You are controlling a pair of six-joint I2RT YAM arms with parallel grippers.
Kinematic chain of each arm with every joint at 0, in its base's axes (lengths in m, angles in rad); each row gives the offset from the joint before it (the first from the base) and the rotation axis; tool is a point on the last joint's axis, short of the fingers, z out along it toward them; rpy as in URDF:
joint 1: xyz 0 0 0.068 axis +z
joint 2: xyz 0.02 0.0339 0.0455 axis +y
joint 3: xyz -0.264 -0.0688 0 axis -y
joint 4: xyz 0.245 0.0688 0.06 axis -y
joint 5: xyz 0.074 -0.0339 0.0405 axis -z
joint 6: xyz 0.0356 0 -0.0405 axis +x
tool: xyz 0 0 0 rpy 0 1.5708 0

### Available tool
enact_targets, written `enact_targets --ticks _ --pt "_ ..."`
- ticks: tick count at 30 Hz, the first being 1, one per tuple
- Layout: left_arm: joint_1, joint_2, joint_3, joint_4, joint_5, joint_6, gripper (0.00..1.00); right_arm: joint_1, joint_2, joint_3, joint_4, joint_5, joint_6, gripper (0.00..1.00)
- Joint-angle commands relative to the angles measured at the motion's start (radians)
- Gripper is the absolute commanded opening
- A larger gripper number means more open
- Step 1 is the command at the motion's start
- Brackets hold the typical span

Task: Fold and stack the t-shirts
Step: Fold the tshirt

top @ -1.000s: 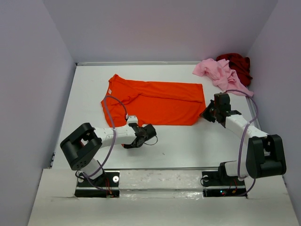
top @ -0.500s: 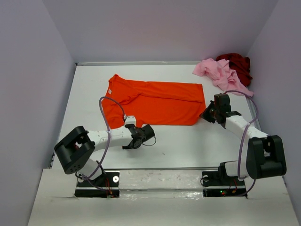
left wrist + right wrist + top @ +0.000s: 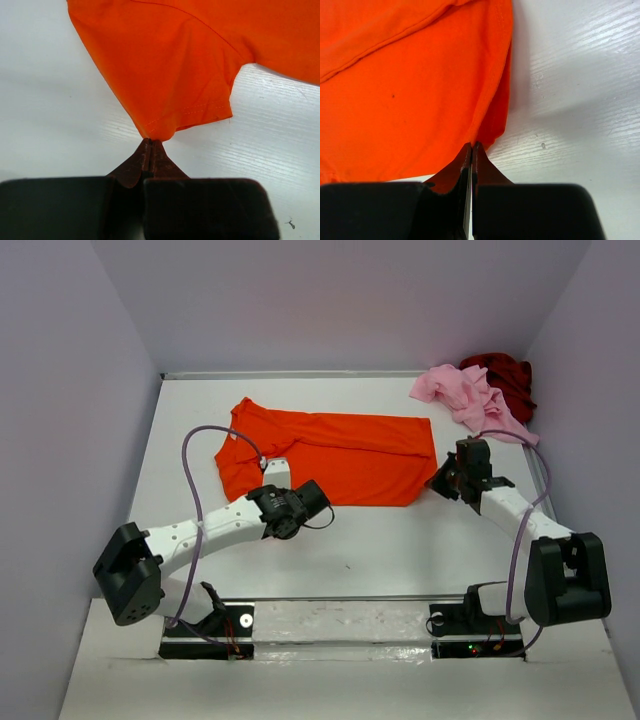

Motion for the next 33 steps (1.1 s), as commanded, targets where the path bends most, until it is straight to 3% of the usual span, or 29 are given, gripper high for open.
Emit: enact_targets --ticks 1,20,33 --pt "0.011 0.013 0.045 -0.023 -0.074 0.05 0.0 0.008 -0.042 0.035 0.02 0.034 -0.022 0.0" --pt "0.213 -0.163 0.068 0.021 -0.129 0.272 0.0 0.017 -0.076 0.148 -0.064 0.198 -0.044 0.0" --pt "0.353 -0.145 0.11 0.154 -0.082 0.459 0.0 0.017 -0.071 0.217 -0.1 0.269 -0.055 0.0"
